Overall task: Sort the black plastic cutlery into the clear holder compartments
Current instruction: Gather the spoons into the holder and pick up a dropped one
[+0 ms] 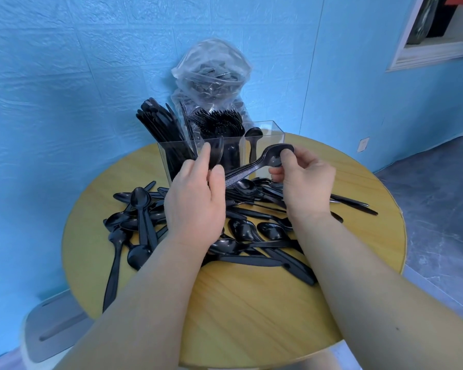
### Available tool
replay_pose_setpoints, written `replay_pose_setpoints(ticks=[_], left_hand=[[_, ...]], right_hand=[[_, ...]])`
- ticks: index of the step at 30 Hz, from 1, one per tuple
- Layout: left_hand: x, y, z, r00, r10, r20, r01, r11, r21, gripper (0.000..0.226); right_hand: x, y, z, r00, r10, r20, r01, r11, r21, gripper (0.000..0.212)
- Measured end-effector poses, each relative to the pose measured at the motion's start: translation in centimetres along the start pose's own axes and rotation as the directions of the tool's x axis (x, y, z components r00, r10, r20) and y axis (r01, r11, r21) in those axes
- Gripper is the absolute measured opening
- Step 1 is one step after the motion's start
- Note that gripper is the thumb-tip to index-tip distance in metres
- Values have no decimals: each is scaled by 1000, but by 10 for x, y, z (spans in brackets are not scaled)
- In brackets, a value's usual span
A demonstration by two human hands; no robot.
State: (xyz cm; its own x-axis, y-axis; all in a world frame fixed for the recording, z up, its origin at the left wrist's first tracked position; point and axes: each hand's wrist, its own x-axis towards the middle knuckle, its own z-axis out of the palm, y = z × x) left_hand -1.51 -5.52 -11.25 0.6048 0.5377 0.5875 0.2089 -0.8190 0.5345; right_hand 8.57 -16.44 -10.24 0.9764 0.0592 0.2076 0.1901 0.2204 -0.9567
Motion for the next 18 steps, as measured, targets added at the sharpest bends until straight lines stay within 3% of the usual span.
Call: replay_pose_setpoints(ticks=[4,8,13,18], left_hand=[[0,-2,2,996,89,-20,-89,996,-31,44],[-2,-5,6,979,198,-40,-199,980,-8,32],[-2,-9,10,977,204,-66,-202,979,29,27],[-1,-11,13,979,176,-100,-175,984,25,26]], right_hand=[[-3,0,1,999,-33,5,33,998,-54,14],[-8,1,4,990,-31,139,40,997,-64,11],[-14,-1,4,956,-20,292,17,1000,12,16],[-14,-3,3,937,-16,350,-16,996,87,20]])
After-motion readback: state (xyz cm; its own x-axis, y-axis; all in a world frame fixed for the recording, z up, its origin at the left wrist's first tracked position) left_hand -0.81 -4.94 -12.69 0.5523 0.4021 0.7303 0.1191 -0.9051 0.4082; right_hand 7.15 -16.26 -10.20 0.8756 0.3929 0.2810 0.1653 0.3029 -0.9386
